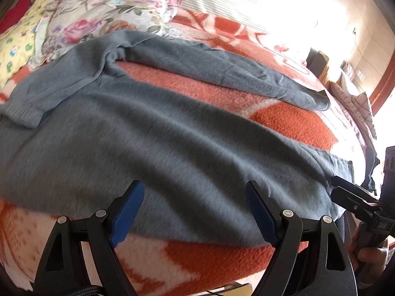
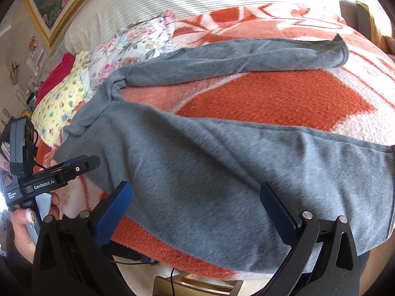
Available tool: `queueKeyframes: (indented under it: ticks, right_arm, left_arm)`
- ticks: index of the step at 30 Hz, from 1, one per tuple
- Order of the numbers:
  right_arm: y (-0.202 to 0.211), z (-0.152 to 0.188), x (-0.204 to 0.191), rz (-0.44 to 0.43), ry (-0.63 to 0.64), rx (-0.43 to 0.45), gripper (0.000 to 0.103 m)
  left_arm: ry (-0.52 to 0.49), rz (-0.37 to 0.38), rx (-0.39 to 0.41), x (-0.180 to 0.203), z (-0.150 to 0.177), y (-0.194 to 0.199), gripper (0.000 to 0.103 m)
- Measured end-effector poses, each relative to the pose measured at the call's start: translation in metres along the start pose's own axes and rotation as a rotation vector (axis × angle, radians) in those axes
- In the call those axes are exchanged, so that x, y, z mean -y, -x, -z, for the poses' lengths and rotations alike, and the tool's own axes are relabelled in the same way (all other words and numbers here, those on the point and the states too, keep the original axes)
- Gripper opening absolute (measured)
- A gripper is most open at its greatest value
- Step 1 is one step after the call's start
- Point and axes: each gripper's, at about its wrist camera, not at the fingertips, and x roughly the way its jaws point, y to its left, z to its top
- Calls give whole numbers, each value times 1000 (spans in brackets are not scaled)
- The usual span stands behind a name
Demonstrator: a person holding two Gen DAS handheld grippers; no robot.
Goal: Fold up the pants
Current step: 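Grasp the hem of one pant leg with the right gripper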
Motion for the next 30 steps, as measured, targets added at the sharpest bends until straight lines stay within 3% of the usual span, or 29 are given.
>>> queueKeyframes:
  ticks: [9,23,30]
  right_arm:
    - [9,-29,37,50,-65,53,103]
    - [30,-116,124,209,-102,166,103]
    - [23,-163,172,238,-131,169,101]
  left_arm:
    - [-93,16,12,24,-48,-16,84]
    - [-228,42,-1,45,-148,-62,84]
    - [-386,-2,-10,69,-210,-103,84]
